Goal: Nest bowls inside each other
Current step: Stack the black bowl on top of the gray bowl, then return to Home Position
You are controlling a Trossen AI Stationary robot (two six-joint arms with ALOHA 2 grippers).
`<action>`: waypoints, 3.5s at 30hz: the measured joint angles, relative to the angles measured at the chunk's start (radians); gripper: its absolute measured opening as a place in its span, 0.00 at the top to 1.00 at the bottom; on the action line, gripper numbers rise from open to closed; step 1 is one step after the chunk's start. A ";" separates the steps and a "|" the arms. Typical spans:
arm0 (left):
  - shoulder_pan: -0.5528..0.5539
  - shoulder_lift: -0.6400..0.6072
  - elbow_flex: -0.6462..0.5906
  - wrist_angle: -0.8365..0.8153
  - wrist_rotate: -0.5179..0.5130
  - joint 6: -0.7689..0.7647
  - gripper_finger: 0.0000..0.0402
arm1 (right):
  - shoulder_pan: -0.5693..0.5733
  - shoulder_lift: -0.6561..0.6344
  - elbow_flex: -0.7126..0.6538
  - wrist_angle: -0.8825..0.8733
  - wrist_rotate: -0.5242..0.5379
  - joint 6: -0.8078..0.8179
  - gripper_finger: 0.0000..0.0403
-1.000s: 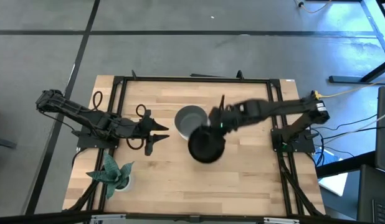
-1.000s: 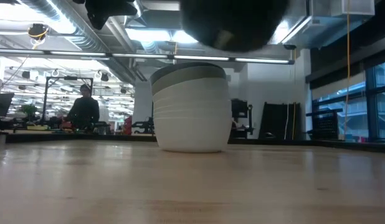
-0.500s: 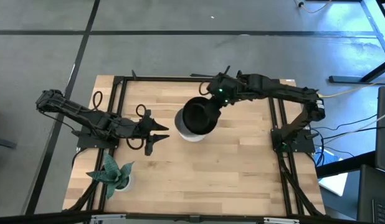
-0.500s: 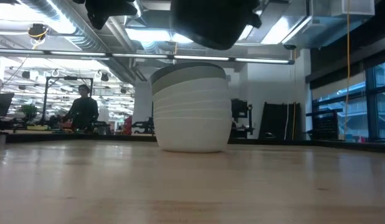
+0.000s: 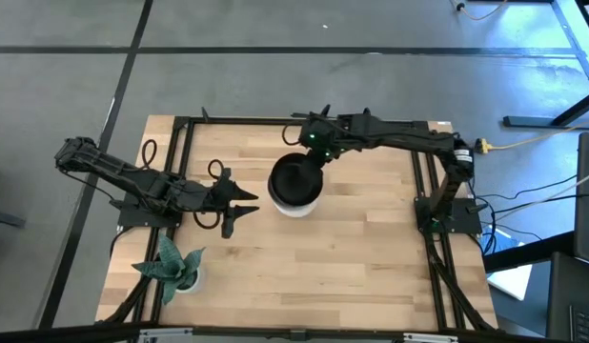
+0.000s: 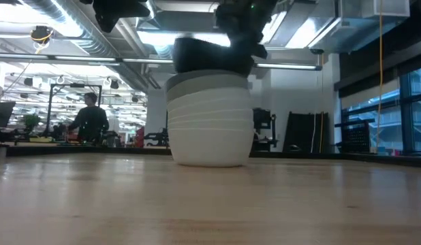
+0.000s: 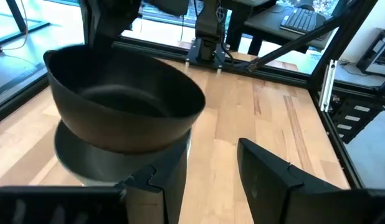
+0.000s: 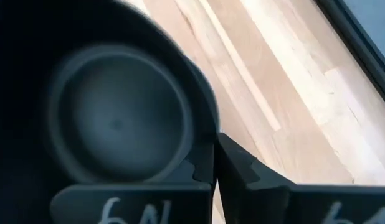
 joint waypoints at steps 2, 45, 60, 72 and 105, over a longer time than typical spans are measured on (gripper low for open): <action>0.000 0.000 0.000 -0.001 0.000 0.000 0.66 | -0.004 0.015 0.000 -0.019 -0.004 -0.005 0.99; 0.000 0.000 0.000 -0.007 -0.039 0.013 0.66 | 0.032 0.012 0.409 -0.071 -0.022 -0.163 0.60; 0.000 -0.240 0.001 -0.010 -0.069 0.149 0.66 | 0.260 -0.310 0.175 -0.136 0.460 -0.116 0.61; 0.002 -0.303 0.001 -0.149 -0.087 0.187 0.66 | 0.381 -0.781 -0.640 0.458 0.518 -0.067 0.61; 0.344 -0.565 -0.345 -0.005 -0.011 0.194 0.69 | 0.382 -1.296 -1.321 0.958 0.534 -0.131 0.61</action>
